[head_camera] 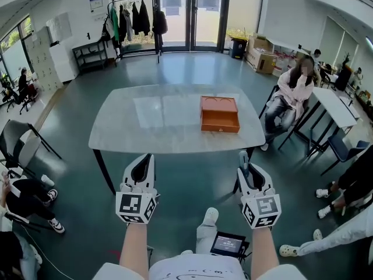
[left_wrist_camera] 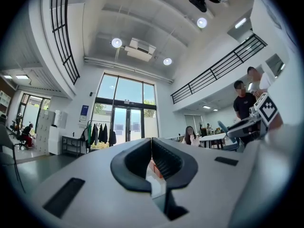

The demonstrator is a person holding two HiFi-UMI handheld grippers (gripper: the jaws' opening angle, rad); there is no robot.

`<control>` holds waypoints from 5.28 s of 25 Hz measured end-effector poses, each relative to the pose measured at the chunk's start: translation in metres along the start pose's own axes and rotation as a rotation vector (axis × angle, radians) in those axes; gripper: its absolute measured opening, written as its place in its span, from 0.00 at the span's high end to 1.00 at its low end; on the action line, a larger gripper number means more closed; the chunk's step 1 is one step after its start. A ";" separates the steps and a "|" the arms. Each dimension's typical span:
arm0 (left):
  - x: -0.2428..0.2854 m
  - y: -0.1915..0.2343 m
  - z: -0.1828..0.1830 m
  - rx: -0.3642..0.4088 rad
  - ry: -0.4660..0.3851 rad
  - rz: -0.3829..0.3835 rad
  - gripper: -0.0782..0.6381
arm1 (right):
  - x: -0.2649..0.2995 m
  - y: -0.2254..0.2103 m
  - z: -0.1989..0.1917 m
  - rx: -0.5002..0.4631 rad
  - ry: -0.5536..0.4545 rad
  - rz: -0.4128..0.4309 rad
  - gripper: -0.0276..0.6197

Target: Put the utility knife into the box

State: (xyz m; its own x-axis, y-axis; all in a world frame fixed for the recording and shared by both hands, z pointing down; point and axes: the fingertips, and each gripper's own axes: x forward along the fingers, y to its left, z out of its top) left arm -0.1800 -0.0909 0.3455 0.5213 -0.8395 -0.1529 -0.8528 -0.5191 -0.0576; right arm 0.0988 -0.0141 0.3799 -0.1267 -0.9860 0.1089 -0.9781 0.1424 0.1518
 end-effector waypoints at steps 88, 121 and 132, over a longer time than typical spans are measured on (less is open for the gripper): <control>0.413 0.136 -0.222 -0.104 0.304 0.164 0.87 | 0.442 -0.123 -0.277 -0.126 1.016 0.549 0.75; 0.376 0.095 -0.177 -0.125 0.252 0.056 0.87 | 0.420 -0.144 -0.182 -0.036 0.692 0.387 0.72; 0.319 0.052 -0.136 -0.030 0.169 0.085 0.87 | 0.361 -0.147 -0.121 -0.017 0.424 0.314 0.93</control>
State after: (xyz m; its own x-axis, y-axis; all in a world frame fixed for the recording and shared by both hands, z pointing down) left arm -0.0542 -0.4077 0.4281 0.4475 -0.8942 0.0124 -0.8939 -0.4477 -0.0216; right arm 0.2172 -0.3806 0.5153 -0.3322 -0.7740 0.5391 -0.9005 0.4303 0.0630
